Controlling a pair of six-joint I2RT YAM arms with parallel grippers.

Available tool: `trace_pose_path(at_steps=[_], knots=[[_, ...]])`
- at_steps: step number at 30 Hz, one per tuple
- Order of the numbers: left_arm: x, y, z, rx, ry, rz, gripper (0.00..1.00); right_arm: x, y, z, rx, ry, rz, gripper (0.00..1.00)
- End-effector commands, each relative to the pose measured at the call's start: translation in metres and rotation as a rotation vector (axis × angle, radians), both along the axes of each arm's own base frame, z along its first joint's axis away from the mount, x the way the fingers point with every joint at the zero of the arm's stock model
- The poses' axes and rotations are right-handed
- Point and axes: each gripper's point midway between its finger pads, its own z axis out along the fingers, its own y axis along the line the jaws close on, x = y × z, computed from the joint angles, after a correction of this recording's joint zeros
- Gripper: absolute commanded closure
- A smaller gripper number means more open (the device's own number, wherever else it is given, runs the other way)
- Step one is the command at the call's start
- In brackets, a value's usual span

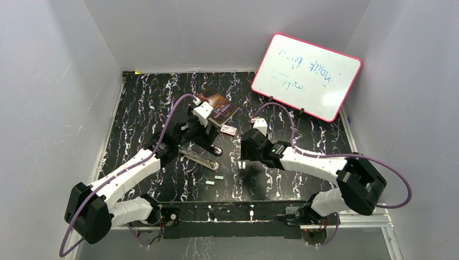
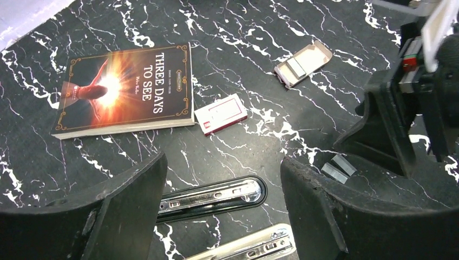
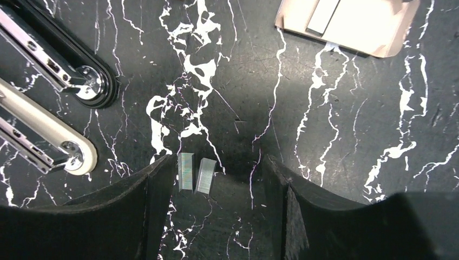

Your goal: Load the staples into the stapler

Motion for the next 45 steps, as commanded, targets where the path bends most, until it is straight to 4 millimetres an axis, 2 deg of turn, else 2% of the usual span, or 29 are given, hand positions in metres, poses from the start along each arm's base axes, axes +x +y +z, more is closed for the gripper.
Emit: trace_pose_path(at_steps=[1, 24, 33, 45], knots=[[0.002, 0.004, 0.017, -0.046, -0.054, 0.024, 0.25, 0.003, 0.013, 0.004, -0.003, 0.049, -0.016, 0.33], [-0.002, 0.005, 0.01, -0.027, -0.057, 0.001, 0.25, 0.002, 0.009, -0.035, -0.185, 0.164, -0.007, 0.34], [-0.002, 0.006, 0.008, -0.022, -0.052, 0.002, 0.25, -0.002, 0.006, -0.04, -0.213, 0.19, 0.006, 0.34], [-0.002, 0.006, 0.006, -0.015, -0.051, 0.001, 0.25, -0.018, 0.01, -0.046, -0.244, 0.248, 0.081, 0.35]])
